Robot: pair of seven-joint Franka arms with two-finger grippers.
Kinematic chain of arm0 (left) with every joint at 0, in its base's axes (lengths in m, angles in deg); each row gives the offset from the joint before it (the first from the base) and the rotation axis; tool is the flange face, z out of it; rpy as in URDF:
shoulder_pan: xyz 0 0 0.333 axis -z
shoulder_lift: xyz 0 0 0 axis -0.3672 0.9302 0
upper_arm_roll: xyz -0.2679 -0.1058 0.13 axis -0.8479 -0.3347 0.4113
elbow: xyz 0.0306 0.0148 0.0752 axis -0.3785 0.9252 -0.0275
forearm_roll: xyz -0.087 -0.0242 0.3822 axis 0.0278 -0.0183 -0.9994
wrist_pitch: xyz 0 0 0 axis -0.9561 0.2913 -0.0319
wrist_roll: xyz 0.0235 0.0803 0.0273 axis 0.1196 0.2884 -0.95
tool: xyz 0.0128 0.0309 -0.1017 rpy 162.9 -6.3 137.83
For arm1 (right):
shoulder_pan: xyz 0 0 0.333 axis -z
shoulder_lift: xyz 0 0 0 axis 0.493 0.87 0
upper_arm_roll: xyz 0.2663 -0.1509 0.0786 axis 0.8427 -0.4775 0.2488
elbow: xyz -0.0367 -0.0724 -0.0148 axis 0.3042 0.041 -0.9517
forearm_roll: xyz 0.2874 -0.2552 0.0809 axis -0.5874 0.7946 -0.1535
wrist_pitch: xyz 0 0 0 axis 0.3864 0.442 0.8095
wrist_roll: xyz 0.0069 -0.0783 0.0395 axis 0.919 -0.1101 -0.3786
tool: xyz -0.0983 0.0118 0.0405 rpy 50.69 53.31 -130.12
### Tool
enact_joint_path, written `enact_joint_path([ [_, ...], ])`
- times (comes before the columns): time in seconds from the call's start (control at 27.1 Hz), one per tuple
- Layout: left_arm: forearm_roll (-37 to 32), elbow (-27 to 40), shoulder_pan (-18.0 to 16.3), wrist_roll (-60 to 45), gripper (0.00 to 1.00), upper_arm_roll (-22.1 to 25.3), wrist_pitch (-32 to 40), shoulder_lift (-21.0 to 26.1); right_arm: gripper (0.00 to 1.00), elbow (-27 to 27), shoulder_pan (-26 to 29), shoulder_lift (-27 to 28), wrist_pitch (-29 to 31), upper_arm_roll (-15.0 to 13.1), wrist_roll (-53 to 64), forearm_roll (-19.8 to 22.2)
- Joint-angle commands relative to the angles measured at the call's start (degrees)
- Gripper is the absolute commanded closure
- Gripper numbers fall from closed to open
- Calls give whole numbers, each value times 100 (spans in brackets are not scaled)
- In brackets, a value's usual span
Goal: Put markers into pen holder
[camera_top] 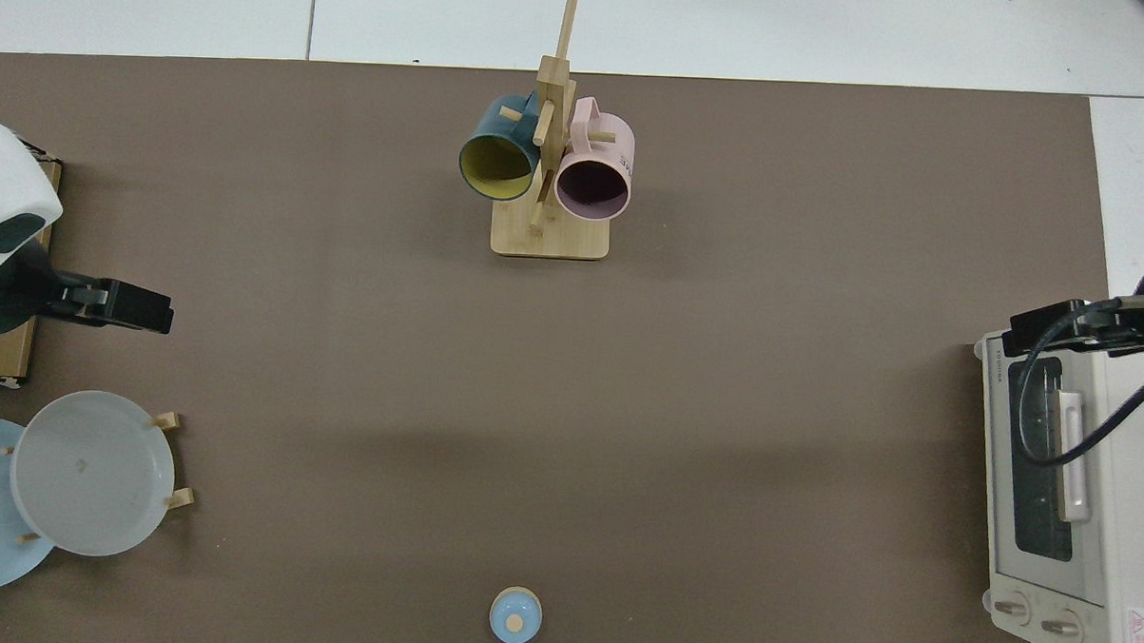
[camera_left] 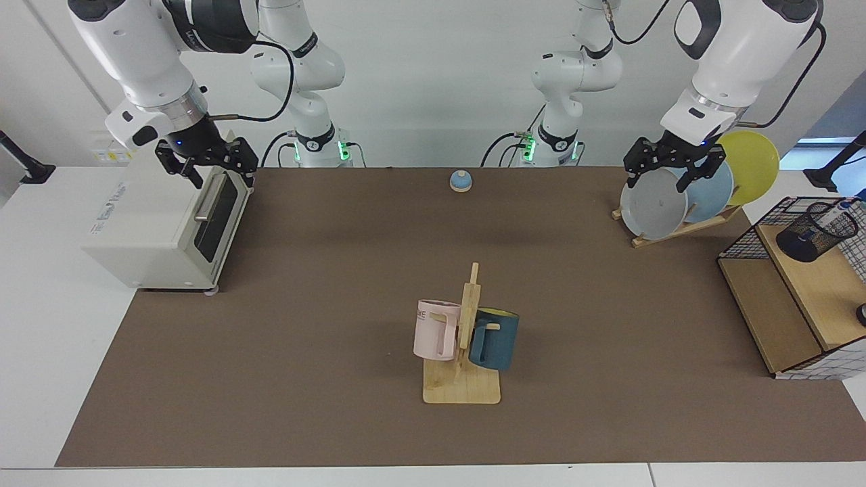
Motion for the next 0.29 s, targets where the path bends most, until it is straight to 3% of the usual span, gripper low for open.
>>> enact_joint_path([
  [0.0,-135,97,96,200,0,45,-34,-77,0,102,26,-104,0,19,-77,2],
  [0.26,-117,9,96,456,0,63,-16,-77,0,102,26,-104,0,28,-77,2],
])
